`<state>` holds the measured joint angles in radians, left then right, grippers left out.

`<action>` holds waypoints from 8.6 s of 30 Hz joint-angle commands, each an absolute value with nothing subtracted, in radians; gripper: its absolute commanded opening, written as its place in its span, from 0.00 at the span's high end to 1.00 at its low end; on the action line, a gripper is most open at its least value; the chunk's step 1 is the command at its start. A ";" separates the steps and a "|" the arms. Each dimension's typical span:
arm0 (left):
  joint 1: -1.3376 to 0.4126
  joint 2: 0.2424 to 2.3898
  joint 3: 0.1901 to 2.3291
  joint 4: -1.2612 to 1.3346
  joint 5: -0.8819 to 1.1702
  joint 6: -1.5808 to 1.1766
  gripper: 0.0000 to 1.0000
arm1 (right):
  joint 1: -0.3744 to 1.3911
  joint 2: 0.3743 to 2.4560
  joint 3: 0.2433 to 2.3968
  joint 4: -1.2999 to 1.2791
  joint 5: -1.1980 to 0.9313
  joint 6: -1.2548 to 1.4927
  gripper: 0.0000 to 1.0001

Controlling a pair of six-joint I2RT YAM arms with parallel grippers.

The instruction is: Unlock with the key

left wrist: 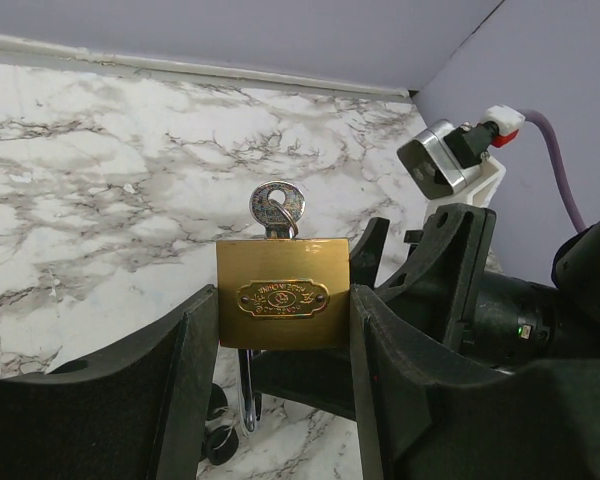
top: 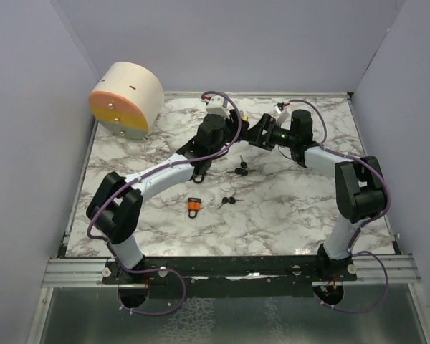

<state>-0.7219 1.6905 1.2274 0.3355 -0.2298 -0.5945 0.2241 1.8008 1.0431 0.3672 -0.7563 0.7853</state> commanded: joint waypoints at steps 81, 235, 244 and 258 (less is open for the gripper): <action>-0.373 2.318 1.720 0.021 -0.196 -0.234 0.36 | 0.218 1.541 1.101 -0.083 -0.528 0.426 0.01; -0.584 1.825 0.831 1.133 0.446 -0.191 0.53 | 0.304 1.479 1.092 0.135 -0.755 0.453 0.99; -0.599 1.845 0.848 1.153 0.477 -0.184 0.56 | 0.304 1.476 1.080 0.141 -0.774 0.454 0.99; -0.602 1.813 0.825 1.130 0.460 -0.177 1.00 | 0.303 1.465 1.066 0.129 -0.720 0.453 0.99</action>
